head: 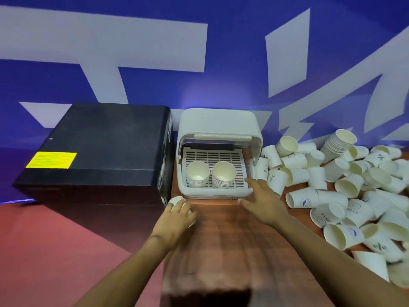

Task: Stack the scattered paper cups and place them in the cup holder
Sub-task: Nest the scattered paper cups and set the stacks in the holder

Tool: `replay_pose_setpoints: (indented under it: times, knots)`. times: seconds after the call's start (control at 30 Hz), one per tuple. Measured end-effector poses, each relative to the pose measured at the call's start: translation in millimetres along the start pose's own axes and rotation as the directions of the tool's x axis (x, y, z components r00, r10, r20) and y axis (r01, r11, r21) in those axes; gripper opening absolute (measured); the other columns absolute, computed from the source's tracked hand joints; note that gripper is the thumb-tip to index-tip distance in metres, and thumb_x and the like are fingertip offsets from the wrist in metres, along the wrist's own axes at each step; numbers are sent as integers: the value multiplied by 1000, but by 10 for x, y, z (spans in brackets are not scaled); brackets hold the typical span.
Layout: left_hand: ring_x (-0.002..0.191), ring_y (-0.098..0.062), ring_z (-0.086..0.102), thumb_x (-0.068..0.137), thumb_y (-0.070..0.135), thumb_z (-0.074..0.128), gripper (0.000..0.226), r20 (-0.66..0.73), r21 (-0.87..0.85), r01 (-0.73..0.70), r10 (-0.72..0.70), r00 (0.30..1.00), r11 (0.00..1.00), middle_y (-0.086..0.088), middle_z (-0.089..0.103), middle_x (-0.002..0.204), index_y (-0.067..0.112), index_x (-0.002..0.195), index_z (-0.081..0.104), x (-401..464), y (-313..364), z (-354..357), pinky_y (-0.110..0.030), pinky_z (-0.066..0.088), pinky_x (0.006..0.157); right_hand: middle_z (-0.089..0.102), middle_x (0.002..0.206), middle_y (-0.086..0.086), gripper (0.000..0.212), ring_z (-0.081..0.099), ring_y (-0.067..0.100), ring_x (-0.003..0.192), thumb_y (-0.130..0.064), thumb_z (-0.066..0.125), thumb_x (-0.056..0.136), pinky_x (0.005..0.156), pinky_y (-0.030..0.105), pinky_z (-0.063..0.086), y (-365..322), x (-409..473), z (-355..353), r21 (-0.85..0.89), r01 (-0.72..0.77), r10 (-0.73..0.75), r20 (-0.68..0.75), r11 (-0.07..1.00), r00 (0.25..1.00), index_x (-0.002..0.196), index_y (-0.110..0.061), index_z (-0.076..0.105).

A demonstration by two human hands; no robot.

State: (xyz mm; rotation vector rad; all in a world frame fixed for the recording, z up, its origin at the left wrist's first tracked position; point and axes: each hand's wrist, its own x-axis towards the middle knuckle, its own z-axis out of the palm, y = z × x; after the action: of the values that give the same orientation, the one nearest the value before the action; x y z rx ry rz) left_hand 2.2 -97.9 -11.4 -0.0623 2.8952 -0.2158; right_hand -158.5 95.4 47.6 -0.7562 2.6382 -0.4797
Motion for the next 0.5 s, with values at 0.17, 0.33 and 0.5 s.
replay_pose_setpoints:
  times: [0.17, 0.33, 0.5]
  knots:
    - [145, -34, 7, 96, 5, 37, 58, 159, 123, -127, 107, 981, 984, -15, 12, 154, 16, 148, 14, 66, 102, 114, -49, 19, 112, 39, 143, 6, 64, 41, 25, 129, -40, 60, 87, 102, 41, 41, 133, -230, -29, 26, -55, 55, -19, 998, 998, 142, -23, 33]
    - [146, -34, 4, 97, 11, 43, 65, 218, 183, -117, 76, 973, 976, -13, 2, 158, 18, 150, 6, 107, 98, 217, -55, 15, 113, 40, 140, 8, 60, 38, 27, 127, -38, 59, 88, 102, 40, 37, 184, -361, -51, 15, -86, 86, -34, 996, 996, 141, -24, 33]
    - [144, -34, 8, 97, 14, 43, 60, 204, 192, -82, 42, 978, 978, -12, 8, 157, 21, 148, 13, 136, 39, 212, -61, 10, 113, 38, 143, 9, 62, 35, 26, 130, -38, 58, 89, 103, 40, 36, 198, -391, -64, -1, -90, 90, -42, 996, 995, 143, -24, 31]
